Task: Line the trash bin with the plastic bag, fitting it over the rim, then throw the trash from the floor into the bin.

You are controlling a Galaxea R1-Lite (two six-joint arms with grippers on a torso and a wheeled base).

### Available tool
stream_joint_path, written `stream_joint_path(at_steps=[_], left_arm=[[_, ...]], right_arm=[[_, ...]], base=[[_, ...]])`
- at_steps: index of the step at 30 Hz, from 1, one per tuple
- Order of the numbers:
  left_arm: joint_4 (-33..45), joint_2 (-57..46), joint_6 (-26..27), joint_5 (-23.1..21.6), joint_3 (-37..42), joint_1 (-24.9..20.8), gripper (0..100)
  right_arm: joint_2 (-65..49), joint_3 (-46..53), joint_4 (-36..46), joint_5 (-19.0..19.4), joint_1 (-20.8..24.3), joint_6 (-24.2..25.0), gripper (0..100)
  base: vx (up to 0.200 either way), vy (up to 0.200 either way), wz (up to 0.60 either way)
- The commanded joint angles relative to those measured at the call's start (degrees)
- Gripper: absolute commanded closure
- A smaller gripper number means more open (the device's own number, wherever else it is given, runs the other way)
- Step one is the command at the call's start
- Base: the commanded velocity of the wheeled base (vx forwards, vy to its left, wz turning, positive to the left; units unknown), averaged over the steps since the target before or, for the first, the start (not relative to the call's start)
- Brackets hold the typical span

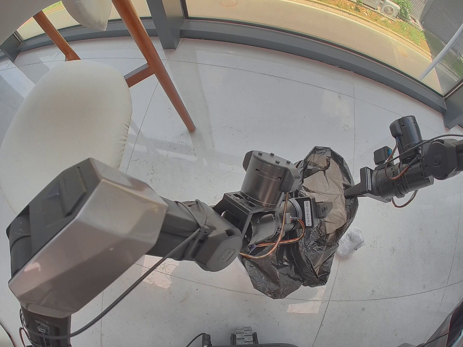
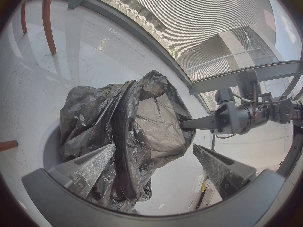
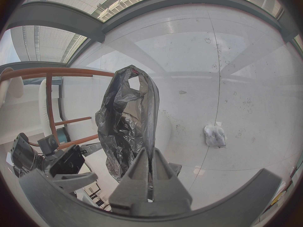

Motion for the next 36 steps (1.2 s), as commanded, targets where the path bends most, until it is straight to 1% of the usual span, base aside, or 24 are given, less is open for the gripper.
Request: stream_joint_path(at_steps=[1, 15, 16, 22, 27, 28, 31, 36], left_arm=[[0.08, 2.77, -0.10, 0.07, -1.86, -0.03, 0], [0.16, 6.90, -0.10, 1.74, -5.64, 0.67, 0], [0.16, 7.51, -0.10, 1.74, -6.96, 1.55, 0], [1.22, 8.83, -0.18, 2.88, -8.63, 2.87, 0], [2.54, 10.06, -1.24, 2.97, -11.70, 3.13, 0], [2.54, 10.24, -1.59, 2.97, -12.23, 3.13, 100], [3.50, 10.50, -2.03, 3.32, -13.46, 2.96, 100], [4.03, 10.15, -4.14, 3.32, -13.02, 2.78, 100]], right_arm=[[-0.32, -0.09, -0.08, -0.05, 0.03, -0.04, 100], [-0.76, -0.09, -0.08, 0.03, -0.15, 0.05, 100], [-0.76, -0.01, -0.08, 0.03, -0.15, 0.05, 100], [-0.85, 0.17, 0.01, -0.05, 0.03, -0.04, 100], [-0.94, 0.35, 0.01, 0.03, 0.20, -0.04, 100], [-0.94, 0.35, 0.01, -0.05, 0.20, -0.04, 100], [-1.29, 0.35, 0.01, -0.05, 0.11, -0.04, 100], [-1.55, 0.35, 0.01, -0.05, -0.06, -0.04, 100]], base=[[0.000, 0.000, 0.00], [0.000, 0.000, 0.00], [0.000, 0.000, 0.00], [0.000, 0.000, 0.00], [0.000, 0.000, 0.00], [0.000, 0.000, 0.00], [0.000, 0.000, 0.00], [0.000, 0.000, 0.00]])
